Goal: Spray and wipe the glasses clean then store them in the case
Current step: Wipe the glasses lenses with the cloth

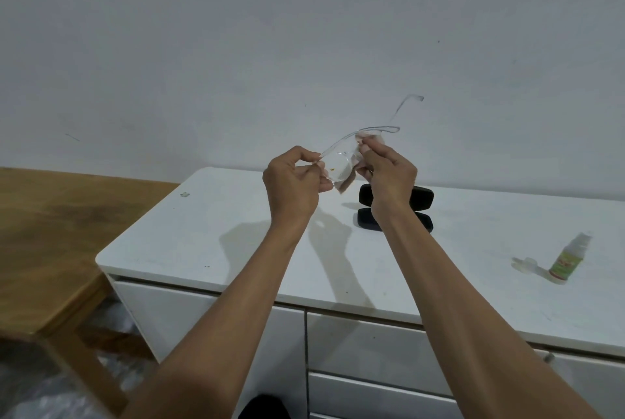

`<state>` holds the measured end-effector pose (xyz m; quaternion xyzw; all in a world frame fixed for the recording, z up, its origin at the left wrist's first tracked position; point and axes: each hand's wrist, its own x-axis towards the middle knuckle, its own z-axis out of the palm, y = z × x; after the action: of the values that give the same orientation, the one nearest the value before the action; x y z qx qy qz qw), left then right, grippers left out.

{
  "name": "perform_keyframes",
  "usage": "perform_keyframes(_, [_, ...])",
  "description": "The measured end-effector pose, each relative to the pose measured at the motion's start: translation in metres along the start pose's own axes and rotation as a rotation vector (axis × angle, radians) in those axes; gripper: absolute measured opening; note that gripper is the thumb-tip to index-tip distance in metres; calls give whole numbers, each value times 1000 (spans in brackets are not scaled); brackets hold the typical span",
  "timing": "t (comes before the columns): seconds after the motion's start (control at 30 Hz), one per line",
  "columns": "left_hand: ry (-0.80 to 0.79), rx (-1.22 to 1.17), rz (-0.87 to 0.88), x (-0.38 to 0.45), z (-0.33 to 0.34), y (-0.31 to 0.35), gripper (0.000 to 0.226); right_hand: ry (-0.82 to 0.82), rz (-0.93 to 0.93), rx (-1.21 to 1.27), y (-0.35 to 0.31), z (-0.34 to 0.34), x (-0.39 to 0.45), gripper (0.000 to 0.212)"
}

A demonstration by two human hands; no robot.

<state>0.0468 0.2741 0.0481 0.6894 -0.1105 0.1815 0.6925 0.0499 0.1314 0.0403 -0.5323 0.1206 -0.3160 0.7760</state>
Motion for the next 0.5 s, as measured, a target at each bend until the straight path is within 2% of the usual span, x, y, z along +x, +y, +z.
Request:
perform_keyframes(0.2, [33, -74, -106, 13, -15, -10, 20, -321, 124, -242, -19, -27, -5, 21])
perform_keyframes(0.27, [20, -48, -121, 14, -21, -12, 20, -362, 149, -342, -27, -35, -8, 19])
perform_keyframes(0.4, [-8, 15, -118, 10, -23, -9, 17, -187, 30, -433, -32, -38, -12, 14])
perform_keyframes(0.5, [-28, 32, -85, 7, -19, 0, 17, -42, -88, -342, -27, -30, -16, 22])
